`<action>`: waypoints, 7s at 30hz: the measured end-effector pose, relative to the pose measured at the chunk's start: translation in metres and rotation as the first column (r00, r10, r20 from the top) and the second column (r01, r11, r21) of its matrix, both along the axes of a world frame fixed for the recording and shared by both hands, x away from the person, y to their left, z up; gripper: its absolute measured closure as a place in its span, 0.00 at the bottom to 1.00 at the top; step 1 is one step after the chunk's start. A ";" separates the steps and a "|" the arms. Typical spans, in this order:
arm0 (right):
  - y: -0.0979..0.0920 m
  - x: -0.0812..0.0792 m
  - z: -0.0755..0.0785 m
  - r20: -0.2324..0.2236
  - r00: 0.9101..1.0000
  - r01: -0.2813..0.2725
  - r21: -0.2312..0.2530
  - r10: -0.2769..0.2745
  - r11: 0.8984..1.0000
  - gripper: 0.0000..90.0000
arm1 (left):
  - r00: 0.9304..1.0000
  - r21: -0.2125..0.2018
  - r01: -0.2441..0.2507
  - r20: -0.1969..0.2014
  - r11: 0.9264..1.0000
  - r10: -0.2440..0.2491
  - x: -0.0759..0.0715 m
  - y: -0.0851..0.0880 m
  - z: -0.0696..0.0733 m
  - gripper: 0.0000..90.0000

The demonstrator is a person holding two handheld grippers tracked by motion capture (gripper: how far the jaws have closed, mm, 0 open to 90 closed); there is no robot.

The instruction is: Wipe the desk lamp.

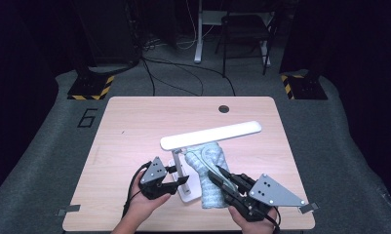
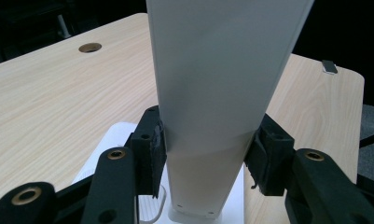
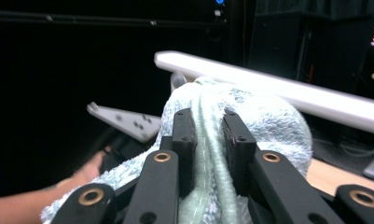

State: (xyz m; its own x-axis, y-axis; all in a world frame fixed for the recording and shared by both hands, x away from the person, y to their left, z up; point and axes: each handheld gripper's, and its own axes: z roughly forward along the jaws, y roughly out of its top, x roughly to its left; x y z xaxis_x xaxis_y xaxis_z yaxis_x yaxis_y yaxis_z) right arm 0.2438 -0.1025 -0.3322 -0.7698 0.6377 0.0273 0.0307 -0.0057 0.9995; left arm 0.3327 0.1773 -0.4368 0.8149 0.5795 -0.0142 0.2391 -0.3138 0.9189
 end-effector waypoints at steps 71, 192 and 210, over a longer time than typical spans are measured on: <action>0.046 0.084 0.051 -0.054 0.994 0.091 -0.100 -0.097 0.991 0.69 | 1.000 0.004 0.005 0.000 1.000 -0.005 0.001 0.000 -0.001 0.58; -0.120 0.097 -0.026 -0.210 0.854 0.486 -0.007 -0.476 0.874 0.75 | 1.000 -0.003 0.021 -0.004 1.000 -0.021 0.002 0.009 -0.004 0.58; -0.120 0.080 -0.105 -0.263 0.834 0.471 -0.121 -0.485 0.874 0.74 | 1.000 -0.024 0.004 0.013 1.000 -0.004 0.000 0.008 -0.007 0.58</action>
